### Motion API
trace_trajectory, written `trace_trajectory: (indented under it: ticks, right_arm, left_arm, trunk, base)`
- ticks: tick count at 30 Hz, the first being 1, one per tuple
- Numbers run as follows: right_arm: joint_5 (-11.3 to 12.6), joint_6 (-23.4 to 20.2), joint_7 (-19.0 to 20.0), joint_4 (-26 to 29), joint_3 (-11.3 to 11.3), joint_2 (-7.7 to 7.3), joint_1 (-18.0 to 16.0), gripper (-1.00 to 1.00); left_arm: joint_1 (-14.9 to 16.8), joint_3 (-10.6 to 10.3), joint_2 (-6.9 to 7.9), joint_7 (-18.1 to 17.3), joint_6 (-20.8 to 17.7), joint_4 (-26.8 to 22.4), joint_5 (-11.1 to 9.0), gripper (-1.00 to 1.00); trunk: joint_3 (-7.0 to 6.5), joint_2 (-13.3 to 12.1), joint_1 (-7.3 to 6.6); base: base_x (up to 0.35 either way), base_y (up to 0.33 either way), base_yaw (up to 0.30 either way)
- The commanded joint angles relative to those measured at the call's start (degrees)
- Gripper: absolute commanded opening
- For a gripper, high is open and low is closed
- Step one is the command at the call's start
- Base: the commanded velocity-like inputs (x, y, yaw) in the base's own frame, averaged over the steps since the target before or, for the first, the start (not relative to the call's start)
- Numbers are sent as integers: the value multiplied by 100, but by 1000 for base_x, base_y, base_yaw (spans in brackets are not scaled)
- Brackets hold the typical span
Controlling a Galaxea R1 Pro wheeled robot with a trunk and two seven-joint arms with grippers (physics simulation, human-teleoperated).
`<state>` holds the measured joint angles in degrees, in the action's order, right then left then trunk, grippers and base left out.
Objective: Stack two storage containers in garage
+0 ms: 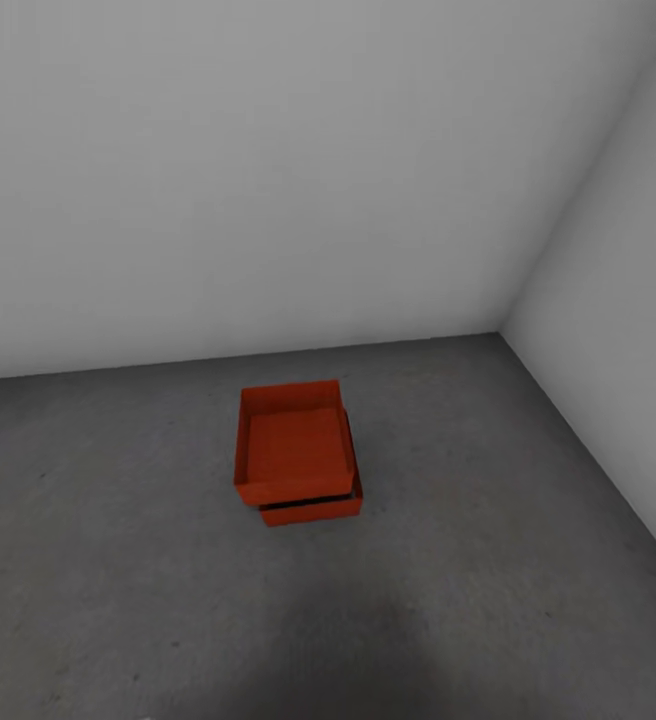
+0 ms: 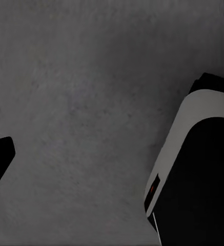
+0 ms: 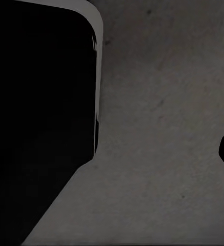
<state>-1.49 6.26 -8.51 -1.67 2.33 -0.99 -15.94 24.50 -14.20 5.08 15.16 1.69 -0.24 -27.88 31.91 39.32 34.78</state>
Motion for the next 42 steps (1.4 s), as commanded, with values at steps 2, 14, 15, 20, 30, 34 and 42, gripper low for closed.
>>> trace_trajectory:
  ticks: [2,14,15,20,30,34,42]
  right_arm:
    - [-15,20,89,-18,20,-1,0,100]
    - [-40,15,350,-18,26,2,8,100]
    - [-45,11,359,-18,28,4,9,100]
    - [-281,0,385,-18,30,14,11,100]
    - [-393,-8,541,-18,27,1,8,100]
    - [-396,-27,557,-18,26,2,11,100]
    - [-396,2,561,-18,26,8,11,100]
  left_arm:
    - [0,-44,-53,13,14,4,-54,100]
    - [1,-43,-86,13,16,6,-49,100]
    - [0,-43,-86,13,16,6,-50,100]
    - [2,-44,-86,13,16,6,-51,100]
    - [2,-43,-86,13,16,6,-48,100]
    - [2,-41,-86,13,16,6,-47,100]
    - [2,-40,-86,13,16,6,-51,100]
  trunk:
    - [-14,4,1]
    - [-124,4,1]
    - [-133,4,1]
    - [-180,4,1]
    - [-272,4,1]
    - [-310,4,1]
    - [-384,4,1]
  base:
    - [0,0,-71]
    - [0,0,-15]
    - [0,0,0]
    - [0,0,0]
    - [0,0,0]
    - [0,0,0]
    - [0,0,0]
